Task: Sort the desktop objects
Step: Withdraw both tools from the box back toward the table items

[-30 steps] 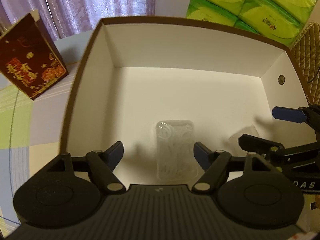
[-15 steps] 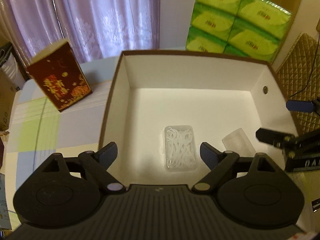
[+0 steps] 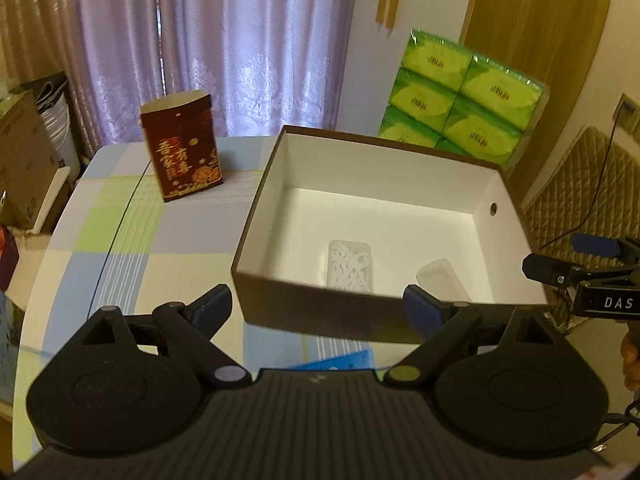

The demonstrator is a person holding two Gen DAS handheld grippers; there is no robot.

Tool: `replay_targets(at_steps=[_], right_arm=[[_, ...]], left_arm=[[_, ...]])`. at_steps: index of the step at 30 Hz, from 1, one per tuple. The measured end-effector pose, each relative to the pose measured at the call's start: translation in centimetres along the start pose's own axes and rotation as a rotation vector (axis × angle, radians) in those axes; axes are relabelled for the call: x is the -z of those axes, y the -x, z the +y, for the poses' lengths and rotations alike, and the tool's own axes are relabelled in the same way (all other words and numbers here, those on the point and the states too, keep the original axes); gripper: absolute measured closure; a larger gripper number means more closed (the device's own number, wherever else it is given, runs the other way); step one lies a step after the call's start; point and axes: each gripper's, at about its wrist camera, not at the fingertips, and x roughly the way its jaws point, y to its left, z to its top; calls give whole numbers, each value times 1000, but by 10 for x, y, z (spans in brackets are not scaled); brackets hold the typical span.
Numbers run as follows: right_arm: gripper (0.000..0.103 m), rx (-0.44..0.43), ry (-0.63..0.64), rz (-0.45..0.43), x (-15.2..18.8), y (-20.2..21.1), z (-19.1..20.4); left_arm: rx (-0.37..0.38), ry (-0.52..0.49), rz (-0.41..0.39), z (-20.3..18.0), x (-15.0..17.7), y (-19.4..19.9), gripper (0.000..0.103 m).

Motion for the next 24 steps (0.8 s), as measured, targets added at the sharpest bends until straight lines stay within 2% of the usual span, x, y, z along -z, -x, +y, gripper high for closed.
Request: replay_targets(at_steps=[3,9,15,24], right_arm=[[2,-7,-1,-17,12,17,6],[2,-17,-21,-2,41,39,20],[2,-40,-7,57,75,53,39],[2,-41,26,178,130,54,58]], left_arm=[[-6,15,-18,3,18,19,13],[-5,40,5,12,57,43,13],[-21,29,61,19,98,56,13],[-31,25,158,25,148,52,13]])
